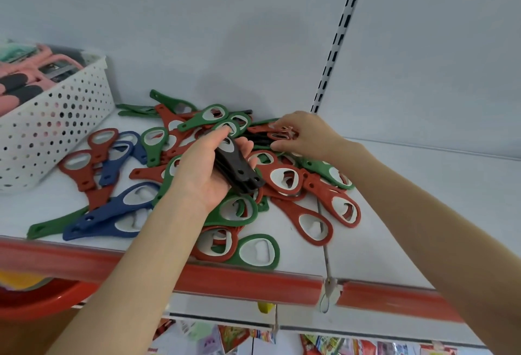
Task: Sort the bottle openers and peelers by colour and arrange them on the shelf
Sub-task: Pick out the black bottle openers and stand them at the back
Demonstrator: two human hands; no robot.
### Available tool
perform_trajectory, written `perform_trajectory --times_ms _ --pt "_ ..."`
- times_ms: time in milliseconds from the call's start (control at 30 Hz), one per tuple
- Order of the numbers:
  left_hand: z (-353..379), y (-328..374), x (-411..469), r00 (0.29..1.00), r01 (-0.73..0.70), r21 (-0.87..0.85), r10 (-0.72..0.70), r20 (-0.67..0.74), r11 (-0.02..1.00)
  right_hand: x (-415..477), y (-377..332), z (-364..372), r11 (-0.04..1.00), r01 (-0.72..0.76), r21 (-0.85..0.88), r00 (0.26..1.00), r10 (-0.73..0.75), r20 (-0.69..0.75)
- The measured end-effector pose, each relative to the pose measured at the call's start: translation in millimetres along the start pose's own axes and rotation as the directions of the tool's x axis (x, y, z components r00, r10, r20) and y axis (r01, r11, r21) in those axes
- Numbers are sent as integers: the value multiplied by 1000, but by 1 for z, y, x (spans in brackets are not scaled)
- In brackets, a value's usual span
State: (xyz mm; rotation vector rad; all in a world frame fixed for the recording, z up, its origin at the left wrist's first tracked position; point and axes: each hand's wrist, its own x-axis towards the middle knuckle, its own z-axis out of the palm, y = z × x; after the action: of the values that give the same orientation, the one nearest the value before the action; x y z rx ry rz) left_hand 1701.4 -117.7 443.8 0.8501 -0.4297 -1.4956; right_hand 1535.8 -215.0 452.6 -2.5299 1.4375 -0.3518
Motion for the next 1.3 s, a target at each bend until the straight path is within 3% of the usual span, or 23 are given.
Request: perform_trajectory --times_ms 200,467,633,800,867,1067,1167,1233,1300 --pt "-3 2 0 999 21 -21 -20 28 1000 -8 -4 -2 999 33 4 998 -33 60" --pt "-5 3 2 998 33 -34 -31 53 999 -42 24 -19 963 -133 -234 984 157 88" --pt "-6 3 3 997 37 -7 -37 62 999 -25 -4 -16 996 -84 -24 992 81 -98" --pt "-7 5 2 999 45 -21 -44 32 999 11 -15 2 995 -102 -18 983 104 154" --pt "-7 4 2 998 56 -18 -55 34 998 17 -11 1 993 -111 -27 979 114 169" --pt "-6 4 -1 998 55 -25 -54 38 998 15 -13 -1 980 -33 -194 999 36 9" --pt "-5 3 -2 998 60 -37 -59 29 997 10 -13 -5 975 -62 -214 995 44 -89" --pt "-5 4 -2 998 66 -31 -65 25 997 6 -10 -12 987 -95 -127 980 71 -183" --pt "-3 5 -4 998 69 -38 -68 16 997 -1 -11 -22 990 -108 96 949 131 -285"
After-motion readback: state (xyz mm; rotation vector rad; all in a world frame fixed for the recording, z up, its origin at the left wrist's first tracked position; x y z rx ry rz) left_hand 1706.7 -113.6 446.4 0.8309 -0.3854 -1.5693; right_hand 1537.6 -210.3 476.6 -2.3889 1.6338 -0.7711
